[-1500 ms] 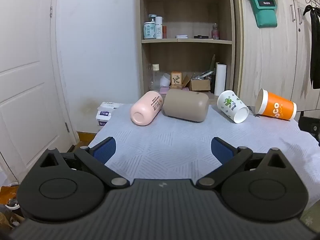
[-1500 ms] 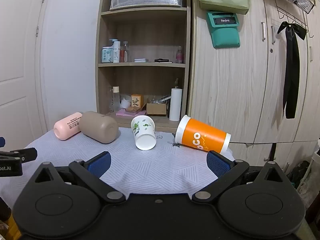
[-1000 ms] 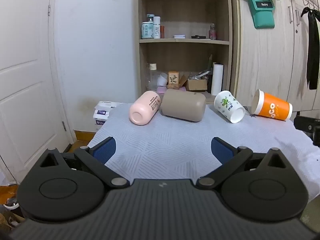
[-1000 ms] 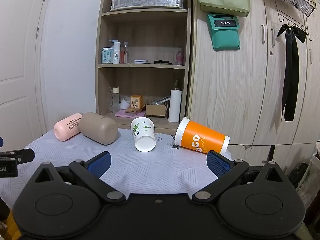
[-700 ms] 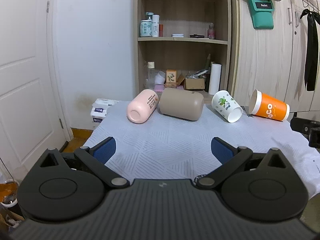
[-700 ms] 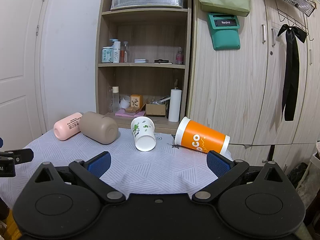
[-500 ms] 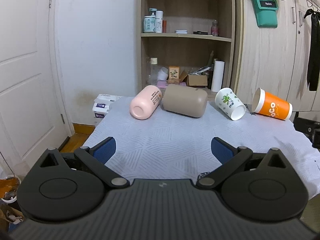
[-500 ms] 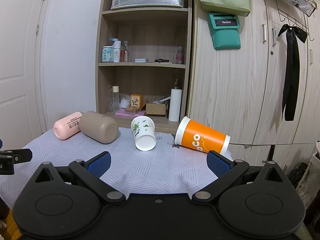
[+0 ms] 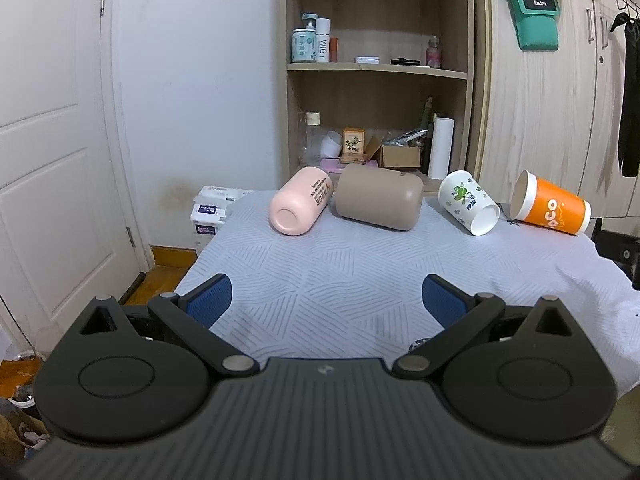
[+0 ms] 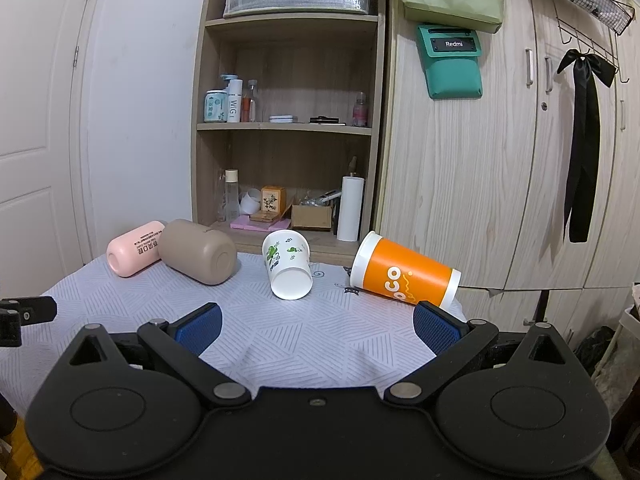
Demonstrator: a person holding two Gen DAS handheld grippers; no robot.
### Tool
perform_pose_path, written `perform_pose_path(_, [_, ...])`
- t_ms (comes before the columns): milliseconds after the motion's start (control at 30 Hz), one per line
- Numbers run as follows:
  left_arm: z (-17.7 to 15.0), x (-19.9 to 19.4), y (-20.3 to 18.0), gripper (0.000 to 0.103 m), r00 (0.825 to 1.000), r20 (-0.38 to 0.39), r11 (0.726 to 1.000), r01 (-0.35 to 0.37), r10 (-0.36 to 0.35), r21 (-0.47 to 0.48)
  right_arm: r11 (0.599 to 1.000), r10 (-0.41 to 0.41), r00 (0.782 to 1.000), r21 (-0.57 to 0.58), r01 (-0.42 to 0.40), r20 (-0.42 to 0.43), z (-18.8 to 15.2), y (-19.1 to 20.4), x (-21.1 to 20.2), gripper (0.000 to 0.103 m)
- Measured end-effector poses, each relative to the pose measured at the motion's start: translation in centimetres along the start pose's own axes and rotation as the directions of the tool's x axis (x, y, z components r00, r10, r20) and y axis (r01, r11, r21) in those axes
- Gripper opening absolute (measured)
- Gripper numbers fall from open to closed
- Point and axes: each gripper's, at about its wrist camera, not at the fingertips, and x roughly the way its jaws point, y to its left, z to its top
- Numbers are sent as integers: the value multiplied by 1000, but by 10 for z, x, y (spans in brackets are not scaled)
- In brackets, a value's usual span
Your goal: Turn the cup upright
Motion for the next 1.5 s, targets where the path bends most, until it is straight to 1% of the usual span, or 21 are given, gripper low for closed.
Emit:
perform_pose_path(100, [0, 0, 1, 103, 999, -14, 999, 38, -39, -24, 1000, 0, 1000, 0, 0, -1, 0, 0, 0, 103])
perform_pose_path(133, [0, 0, 1, 103, 999, -17, 999, 41, -42, -29, 1000, 1, 1000, 0, -1, -1, 0, 0, 0, 103])
perform_pose_path(300, [-2, 2, -3, 103, 1000, -25, 1000, 4, -4, -3, 1000, 2, 1000, 3, -2, -3, 0, 0, 0, 103])
perform_pose_path(600, [-3, 5, -3, 103, 999, -36, 1000, -15, 15, 6, 1000, 3, 1000, -2, -3, -12, -2, 1, 1, 103])
perform_pose_path(1333, [-2, 5, 3, 103, 998, -53, 1000, -27, 26, -13, 1000, 5, 1000, -10, -5, -21, -5, 3, 3, 103])
perform_pose_path(1400, [1, 7, 3, 103, 998, -62, 999, -27, 25, -25, 1000, 19, 1000, -13, -19, -25, -4, 3, 6, 103])
perform_pose_path(1500, [11, 16, 4, 103, 996, -91, 998, -8, 3, -60, 996, 81, 995, -31, -83, -51, 5, 5, 12, 103])
